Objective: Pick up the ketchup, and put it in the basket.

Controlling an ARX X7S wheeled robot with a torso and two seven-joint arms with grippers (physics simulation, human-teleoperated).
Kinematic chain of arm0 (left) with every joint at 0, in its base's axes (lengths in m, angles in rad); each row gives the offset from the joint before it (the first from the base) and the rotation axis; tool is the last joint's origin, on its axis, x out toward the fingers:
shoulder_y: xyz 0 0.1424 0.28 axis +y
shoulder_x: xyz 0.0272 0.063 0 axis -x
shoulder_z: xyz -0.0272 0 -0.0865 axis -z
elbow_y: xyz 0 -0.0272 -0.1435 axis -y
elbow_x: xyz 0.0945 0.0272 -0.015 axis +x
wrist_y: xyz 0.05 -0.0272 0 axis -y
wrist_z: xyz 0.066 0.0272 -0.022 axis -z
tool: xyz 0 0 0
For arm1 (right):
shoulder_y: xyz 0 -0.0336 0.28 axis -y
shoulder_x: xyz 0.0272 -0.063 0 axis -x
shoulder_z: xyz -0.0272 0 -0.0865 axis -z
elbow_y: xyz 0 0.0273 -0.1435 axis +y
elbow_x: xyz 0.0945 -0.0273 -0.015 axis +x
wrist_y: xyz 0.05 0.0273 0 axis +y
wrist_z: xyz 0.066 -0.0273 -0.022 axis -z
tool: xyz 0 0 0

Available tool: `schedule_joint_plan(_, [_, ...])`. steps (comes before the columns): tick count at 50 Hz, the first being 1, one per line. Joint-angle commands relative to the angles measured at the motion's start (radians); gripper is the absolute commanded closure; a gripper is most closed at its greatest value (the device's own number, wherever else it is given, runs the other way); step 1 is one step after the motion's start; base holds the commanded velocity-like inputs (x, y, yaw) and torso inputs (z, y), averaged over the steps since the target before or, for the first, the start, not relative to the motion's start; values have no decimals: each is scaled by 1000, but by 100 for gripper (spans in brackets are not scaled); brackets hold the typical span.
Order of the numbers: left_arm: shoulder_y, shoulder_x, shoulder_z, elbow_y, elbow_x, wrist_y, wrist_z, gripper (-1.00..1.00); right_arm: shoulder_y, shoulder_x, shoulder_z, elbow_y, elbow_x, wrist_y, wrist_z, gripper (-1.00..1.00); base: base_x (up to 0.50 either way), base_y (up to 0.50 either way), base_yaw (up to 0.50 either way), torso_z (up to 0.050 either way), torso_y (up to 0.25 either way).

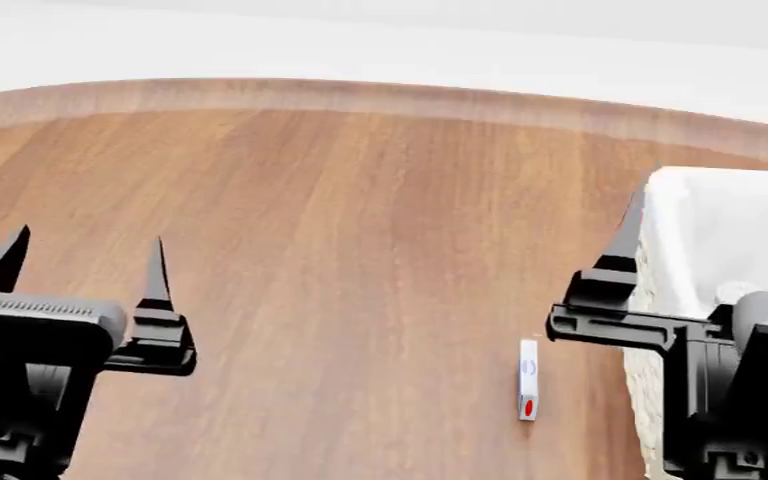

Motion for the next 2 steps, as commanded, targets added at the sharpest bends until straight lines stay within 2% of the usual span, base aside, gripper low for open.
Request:
schedule_joint_plan(1, [75, 1, -42, 126, 38, 30, -43, -100, -217, -77, -34, -222, -65, -126, 17, -100, 0, 0, 0, 0, 0])
schedule_joint_plan(2, [75, 1, -42, 126, 38, 30, -43, -100, -217, -75, -36, -222, -64, -127, 19, -100, 0, 0, 0, 0, 0])
